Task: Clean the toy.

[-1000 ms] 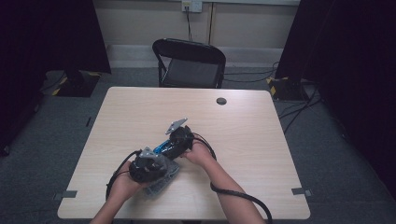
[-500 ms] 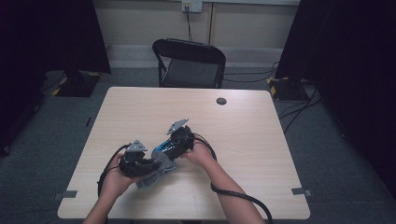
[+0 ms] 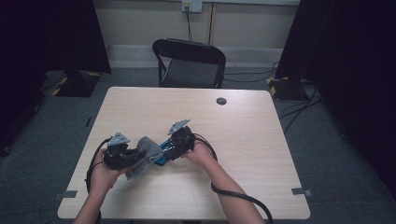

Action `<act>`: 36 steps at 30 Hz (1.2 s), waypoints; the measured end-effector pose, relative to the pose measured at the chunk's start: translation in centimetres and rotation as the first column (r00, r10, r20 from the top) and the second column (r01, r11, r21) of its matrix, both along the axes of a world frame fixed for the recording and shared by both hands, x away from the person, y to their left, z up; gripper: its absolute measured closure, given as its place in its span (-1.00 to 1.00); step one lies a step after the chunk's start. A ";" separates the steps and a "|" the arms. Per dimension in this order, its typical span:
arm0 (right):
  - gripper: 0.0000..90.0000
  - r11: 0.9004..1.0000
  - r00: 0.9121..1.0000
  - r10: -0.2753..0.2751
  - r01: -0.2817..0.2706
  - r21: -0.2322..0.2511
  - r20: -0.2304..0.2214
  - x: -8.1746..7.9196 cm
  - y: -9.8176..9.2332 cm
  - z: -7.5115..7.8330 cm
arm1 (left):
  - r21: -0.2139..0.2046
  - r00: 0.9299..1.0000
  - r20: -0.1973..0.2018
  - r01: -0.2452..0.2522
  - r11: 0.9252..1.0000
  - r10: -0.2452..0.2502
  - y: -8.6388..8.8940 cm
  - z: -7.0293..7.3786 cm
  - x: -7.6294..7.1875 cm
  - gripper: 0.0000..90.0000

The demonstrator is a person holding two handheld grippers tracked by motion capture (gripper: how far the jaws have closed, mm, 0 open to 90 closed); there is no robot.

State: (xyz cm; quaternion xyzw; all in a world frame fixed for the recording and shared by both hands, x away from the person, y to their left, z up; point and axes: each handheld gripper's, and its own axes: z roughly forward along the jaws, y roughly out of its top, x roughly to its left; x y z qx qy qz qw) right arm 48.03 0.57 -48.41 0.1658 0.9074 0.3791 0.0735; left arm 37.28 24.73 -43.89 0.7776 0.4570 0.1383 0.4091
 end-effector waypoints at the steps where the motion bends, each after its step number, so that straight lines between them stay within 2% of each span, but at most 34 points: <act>1: -0.90 1.000 1.000 -0.001 0.001 0.000 0.000 0.0 0.0 0.0 | -0.003 1.000 -0.005 -0.019 1.000 0.019 0.3 -0.3 0.2 0.74; 2: -0.90 1.000 1.000 -0.001 0.001 0.000 0.000 0.0 0.0 0.0 | 0.000 0.999 -0.006 -0.037 0.999 0.037 0.5 -0.6 0.5 0.74; 3: -0.90 1.000 1.000 -0.001 0.001 0.000 -0.002 0.0 0.0 0.0 | 0.022 0.997 -0.009 -0.077 0.997 0.077 0.8 -1.1 0.9 0.74; 6: -0.90 1.000 1.000 -0.001 0.001 0.001 -0.001 0.0 0.0 0.0 | 0.032 0.995 -0.010 -0.100 0.994 0.100 0.9 -1.8 1.3 0.74; 7: -0.90 1.000 1.000 -0.001 0.001 0.000 -0.001 0.0 0.0 0.0 | 0.056 0.993 -0.017 -0.115 0.992 0.116 0.8 -2.5 1.6 0.74; 9: -0.90 1.000 1.000 -0.002 0.002 -0.001 -0.004 0.0 0.0 0.0 | 0.064 0.993 -0.023 -0.118 0.991 0.120 0.7 -2.8 1.7 0.74; 12: -0.90 1.000 1.000 -0.003 0.003 -0.003 -0.004 0.0 0.0 0.0 | 0.086 0.993 -0.055 -0.101 0.991 0.106 0.3 -3.5 1.9 0.73; 14: -0.90 1.000 1.000 -0.003 0.003 -0.001 -0.004 -0.1 0.0 0.0 | 0.117 0.994 -0.065 -0.080 0.990 0.088 -0.1 -3.7 2.0 0.73; 17: -0.90 1.000 1.000 -0.004 0.004 -0.003 -0.005 -0.1 0.1 0.0 | 0.120 0.993 -0.091 -0.066 0.991 0.077 -0.5 -3.9 2.0 0.74; 23: -0.90 1.000 1.000 -0.005 0.005 -0.005 -0.004 -0.1 0.1 0.0 | 0.138 0.993 -0.113 -0.025 0.990 0.041 -1.2 -3.8 1.5 0.74; 36: -0.90 1.000 1.000 -0.007 0.007 0.003 -0.003 -0.1 0.0 0.0 | 0.111 0.988 -0.151 0.032 0.993 -0.015 -2.1 -3.6 0.1 0.74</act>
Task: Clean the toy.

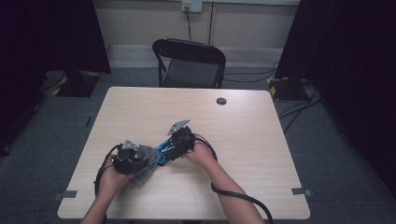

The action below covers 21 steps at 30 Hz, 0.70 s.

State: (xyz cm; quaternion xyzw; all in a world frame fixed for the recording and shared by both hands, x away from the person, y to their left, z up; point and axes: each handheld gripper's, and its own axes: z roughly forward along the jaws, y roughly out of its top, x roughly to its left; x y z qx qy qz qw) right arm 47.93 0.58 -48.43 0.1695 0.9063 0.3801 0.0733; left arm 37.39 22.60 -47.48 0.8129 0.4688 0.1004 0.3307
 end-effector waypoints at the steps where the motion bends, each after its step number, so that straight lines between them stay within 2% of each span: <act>1: -0.90 1.000 1.000 0.001 -0.001 0.001 0.001 0.0 0.0 0.0 | 0.003 1.000 -0.003 0.012 1.000 -0.012 -0.4 0.1 -0.3 0.74; 4: -0.90 1.000 1.000 0.001 -0.001 0.002 0.003 0.0 0.0 0.0 | 0.005 0.999 -0.014 0.034 0.999 -0.034 -0.7 0.2 -0.5 0.74; 5: -0.90 1.000 1.000 0.000 0.000 0.003 0.003 0.0 -0.1 0.0 | 0.010 0.998 -0.018 0.058 0.998 -0.058 -1.1 0.3 -0.8 0.74; 9: -0.90 1.000 1.000 -0.001 0.001 0.003 0.003 0.0 -0.1 0.0 | 0.002 0.996 -0.025 0.085 0.996 -0.085 -1.8 0.3 -1.1 0.74; 13: -0.90 1.000 1.000 -0.001 0.001 0.002 0.003 0.0 -0.1 0.0 | -0.018 0.990 -0.031 0.137 0.990 -0.138 -3.1 0.3 -1.4 0.74; 15: -0.90 1.000 1.000 -0.001 0.001 0.002 0.003 0.0 -0.1 0.0 | -0.010 0.986 -0.028 0.165 0.986 -0.165 -4.1 0.3 -1.6 0.74; 18: -0.90 1.000 1.000 -0.001 0.001 0.003 0.004 0.0 -0.1 0.0 | -0.015 0.983 -0.034 0.178 0.984 -0.179 -4.5 0.3 -1.7 0.74; 19: -0.90 1.000 1.000 -0.001 0.001 0.005 0.005 0.0 -0.1 -0.1 | -0.038 0.980 -0.046 0.190 0.981 -0.191 -4.9 0.4 -1.8 0.74; 21: -0.90 1.000 1.000 -0.001 0.001 0.007 0.006 0.0 -0.1 -0.1 | -0.045 0.978 -0.044 0.203 0.978 -0.204 -5.1 0.4 -1.9 0.74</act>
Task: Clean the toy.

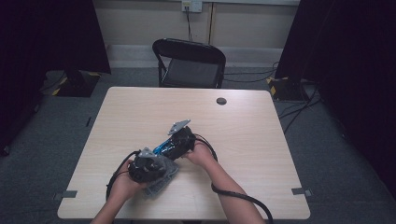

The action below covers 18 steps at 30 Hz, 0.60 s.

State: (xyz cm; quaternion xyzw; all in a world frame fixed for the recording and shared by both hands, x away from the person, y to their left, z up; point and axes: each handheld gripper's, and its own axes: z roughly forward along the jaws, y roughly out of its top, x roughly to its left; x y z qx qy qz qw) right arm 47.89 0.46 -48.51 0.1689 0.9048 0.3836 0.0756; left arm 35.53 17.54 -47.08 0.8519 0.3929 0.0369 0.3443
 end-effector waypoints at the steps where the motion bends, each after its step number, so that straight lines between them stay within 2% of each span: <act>1: -0.90 1.000 1.000 0.000 0.000 0.001 0.000 0.0 0.0 0.0 | 0.003 1.000 0.000 0.006 1.000 -0.006 -0.1 0.1 -0.1 0.74; 7: -0.90 1.000 1.000 0.000 0.000 0.002 -0.001 0.0 0.0 0.0 | -0.022 1.000 0.013 0.019 1.000 -0.018 -0.1 1.5 -0.2 0.74; 9: -0.90 1.000 1.000 0.000 0.000 0.009 0.004 0.0 -0.1 -0.1 | -0.023 1.000 0.021 -0.004 1.000 0.005 0.6 2.4 -0.1 0.74; 11: -0.90 1.000 1.000 -0.001 0.001 0.017 0.003 0.0 -0.1 -0.1 | -0.046 0.999 0.040 -0.028 0.999 0.030 1.5 3.2 0.1 0.73; 13: -0.90 1.000 1.000 -0.008 0.008 0.022 0.003 -0.1 -0.2 -0.2 | -0.045 0.996 0.058 -0.059 0.997 0.061 2.5 3.7 0.4 0.73; 14: -0.90 1.000 1.000 -0.008 0.008 0.023 0.002 0.0 -0.2 -0.2 | -0.049 0.992 0.072 -0.097 0.994 0.100 3.6 4.0 0.8 0.72; 15: -0.90 1.000 1.000 -0.008 0.008 0.023 0.002 0.0 -0.2 -0.2 | -0.049 0.992 0.072 -0.097 0.994 0.100 3.6 4.0 0.8 0.72; 16: -0.91 1.000 1.000 -0.009 0.009 0.017 0.004 0.0 -0.2 -0.1 | -0.056 0.989 0.088 -0.115 0.992 0.119 4.3 4.3 1.0 0.72; 18: -0.91 1.000 1.000 -0.006 0.006 0.022 0.009 0.0 -0.2 -0.2 | -0.089 0.979 0.104 -0.165 0.982 0.174 5.9 5.0 2.1 0.72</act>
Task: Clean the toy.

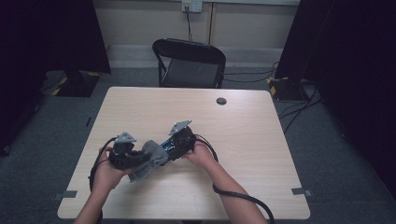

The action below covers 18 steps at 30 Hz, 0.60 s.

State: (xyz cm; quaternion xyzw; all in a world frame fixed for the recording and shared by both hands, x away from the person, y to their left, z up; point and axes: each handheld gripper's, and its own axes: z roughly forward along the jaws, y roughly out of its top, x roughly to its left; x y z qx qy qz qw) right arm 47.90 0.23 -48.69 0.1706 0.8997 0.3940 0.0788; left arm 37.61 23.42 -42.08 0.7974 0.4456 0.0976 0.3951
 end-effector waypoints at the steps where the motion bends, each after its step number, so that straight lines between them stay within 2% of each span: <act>1: -0.91 1.000 1.000 0.000 0.000 0.000 0.000 0.0 0.0 0.0 | 0.000 1.000 0.000 0.000 1.000 0.000 0.0 0.0 0.0 0.72; 2: -0.91 1.000 1.000 0.001 -0.001 0.002 -0.001 0.0 0.0 0.0 | 0.008 1.000 0.012 -0.029 1.000 0.028 0.7 0.3 0.9 0.72; 3: -0.91 1.000 1.000 0.001 -0.001 0.002 -0.001 0.0 0.0 0.0 | 0.008 1.000 0.012 -0.029 1.000 0.028 0.7 0.3 0.9 0.72; 6: -0.91 1.000 1.000 -0.004 0.004 0.009 -0.002 -0.1 -0.1 -0.1 | 0.021 0.999 0.026 -0.045 0.999 0.045 1.3 0.4 3.1 0.71; 9: -0.92 1.000 1.000 -0.008 0.008 0.008 -0.001 -0.1 0.0 -0.1 | 0.031 0.998 0.032 -0.052 0.998 0.051 1.3 0.2 5.1 0.71; 11: -0.92 1.000 1.000 -0.008 0.008 0.009 0.000 -0.1 0.0 -0.1 | 0.041 0.997 0.050 -0.058 0.997 0.056 1.0 -0.1 6.5 0.70; 16: -0.92 1.000 1.000 -0.004 0.004 0.015 -0.003 -0.1 -0.1 -0.2 | 0.121 0.997 0.081 -0.021 0.992 0.011 -0.5 -1.7 9.9 0.69; 18: -0.92 1.000 1.000 -0.003 0.003 0.015 -0.003 0.0 -0.1 -0.2 | 0.147 0.997 0.074 -0.014 0.989 0.003 -1.2 -2.7 11.2 0.69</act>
